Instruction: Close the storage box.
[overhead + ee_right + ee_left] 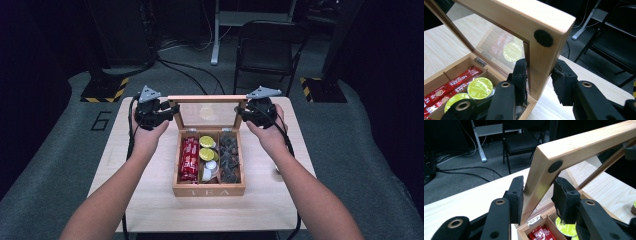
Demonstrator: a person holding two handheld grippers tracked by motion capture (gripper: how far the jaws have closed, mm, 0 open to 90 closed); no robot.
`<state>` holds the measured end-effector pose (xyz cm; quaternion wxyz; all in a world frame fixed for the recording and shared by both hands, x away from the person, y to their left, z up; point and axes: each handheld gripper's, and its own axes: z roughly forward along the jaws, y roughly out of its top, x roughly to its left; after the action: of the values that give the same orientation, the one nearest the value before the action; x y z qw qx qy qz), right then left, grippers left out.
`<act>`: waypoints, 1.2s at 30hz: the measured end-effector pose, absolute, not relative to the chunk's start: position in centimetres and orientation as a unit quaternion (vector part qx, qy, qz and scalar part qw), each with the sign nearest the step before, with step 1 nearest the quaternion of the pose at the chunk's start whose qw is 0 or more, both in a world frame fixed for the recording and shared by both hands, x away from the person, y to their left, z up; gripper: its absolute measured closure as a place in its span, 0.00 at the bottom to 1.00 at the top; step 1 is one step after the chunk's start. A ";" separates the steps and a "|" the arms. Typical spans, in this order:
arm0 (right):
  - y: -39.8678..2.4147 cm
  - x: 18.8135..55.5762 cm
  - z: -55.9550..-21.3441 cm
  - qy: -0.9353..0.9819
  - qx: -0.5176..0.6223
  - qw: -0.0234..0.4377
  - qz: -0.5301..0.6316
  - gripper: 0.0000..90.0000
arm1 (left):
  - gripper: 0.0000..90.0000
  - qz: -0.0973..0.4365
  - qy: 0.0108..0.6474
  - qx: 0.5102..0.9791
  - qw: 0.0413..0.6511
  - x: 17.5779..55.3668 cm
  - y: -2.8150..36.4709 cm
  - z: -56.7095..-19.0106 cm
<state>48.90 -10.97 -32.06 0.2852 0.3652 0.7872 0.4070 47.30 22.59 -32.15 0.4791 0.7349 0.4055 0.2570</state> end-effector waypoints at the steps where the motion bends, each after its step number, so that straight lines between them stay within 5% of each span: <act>1: -11.0 48.8 -32.1 0.785 0.370 0.282 0.410 0.72 | 0.69 0.257 0.404 0.736 0.479 47.3 22.6 -32.2; 36: -12.7 42.2 -34.5 0.768 0.357 0.263 0.462 0.68 | 0.66 0.248 0.370 0.750 0.488 42.4 23.2 -34.9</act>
<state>42.22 -12.74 -34.52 0.2629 0.3570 0.7683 0.4617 42.37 23.24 -34.92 0.4881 0.7504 0.3705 0.2477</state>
